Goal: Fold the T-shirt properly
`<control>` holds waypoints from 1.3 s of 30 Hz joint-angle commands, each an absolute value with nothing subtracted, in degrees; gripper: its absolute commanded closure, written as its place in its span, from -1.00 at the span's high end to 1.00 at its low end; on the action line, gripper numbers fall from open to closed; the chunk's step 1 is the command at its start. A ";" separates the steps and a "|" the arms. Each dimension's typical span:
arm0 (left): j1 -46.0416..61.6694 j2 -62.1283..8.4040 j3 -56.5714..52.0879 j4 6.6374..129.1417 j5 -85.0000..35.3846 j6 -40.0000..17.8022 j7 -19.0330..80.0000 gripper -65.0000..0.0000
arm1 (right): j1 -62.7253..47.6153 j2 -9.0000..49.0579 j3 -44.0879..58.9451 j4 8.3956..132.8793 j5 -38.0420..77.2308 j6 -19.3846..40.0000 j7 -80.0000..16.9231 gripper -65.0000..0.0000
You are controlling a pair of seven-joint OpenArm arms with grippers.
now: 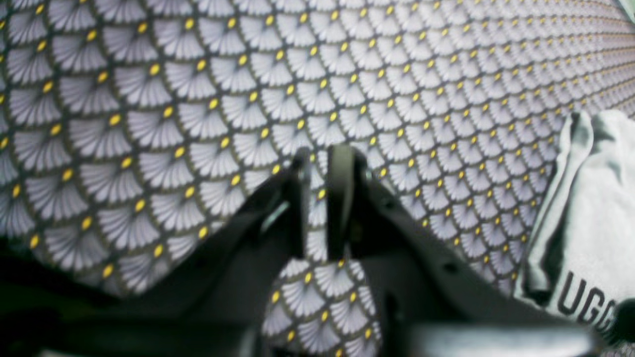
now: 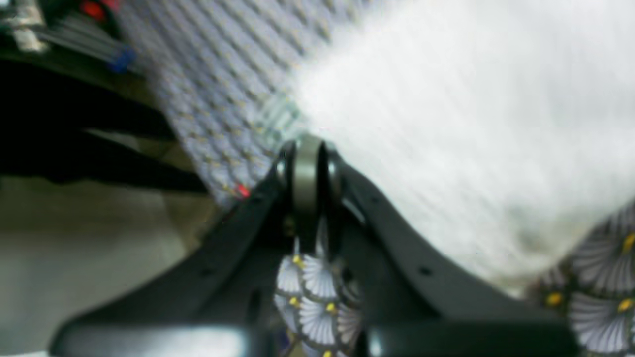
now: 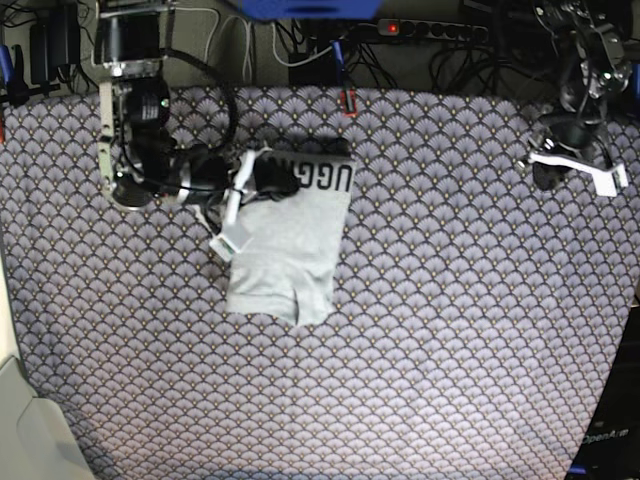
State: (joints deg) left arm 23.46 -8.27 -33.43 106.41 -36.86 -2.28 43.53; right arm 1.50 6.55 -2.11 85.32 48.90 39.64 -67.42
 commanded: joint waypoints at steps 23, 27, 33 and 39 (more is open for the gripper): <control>24.57 -9.27 -33.98 108.35 -37.49 -2.68 42.33 -0.81 | 12.97 8.04 -2.33 90.42 49.89 40.00 -69.14 -1.00; 26.24 -9.36 -38.20 109.49 -37.58 -2.77 42.33 -0.81 | 17.98 8.13 -2.51 80.92 49.80 40.00 -67.74 -1.00; 26.42 -10.68 -44.53 109.76 -37.58 -2.77 45.32 -0.81 | 22.29 9.71 -4.62 65.80 49.71 40.00 -60.18 -1.00; 24.84 -11.30 -47.78 109.76 -37.58 -2.86 48.22 -0.81 | 22.11 10.59 -10.77 61.85 49.71 40.00 -55.69 -1.00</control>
State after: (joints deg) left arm 24.91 -10.46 -47.24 108.71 -37.08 -2.74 49.63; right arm 20.62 10.41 -11.07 61.01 48.45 39.59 -56.71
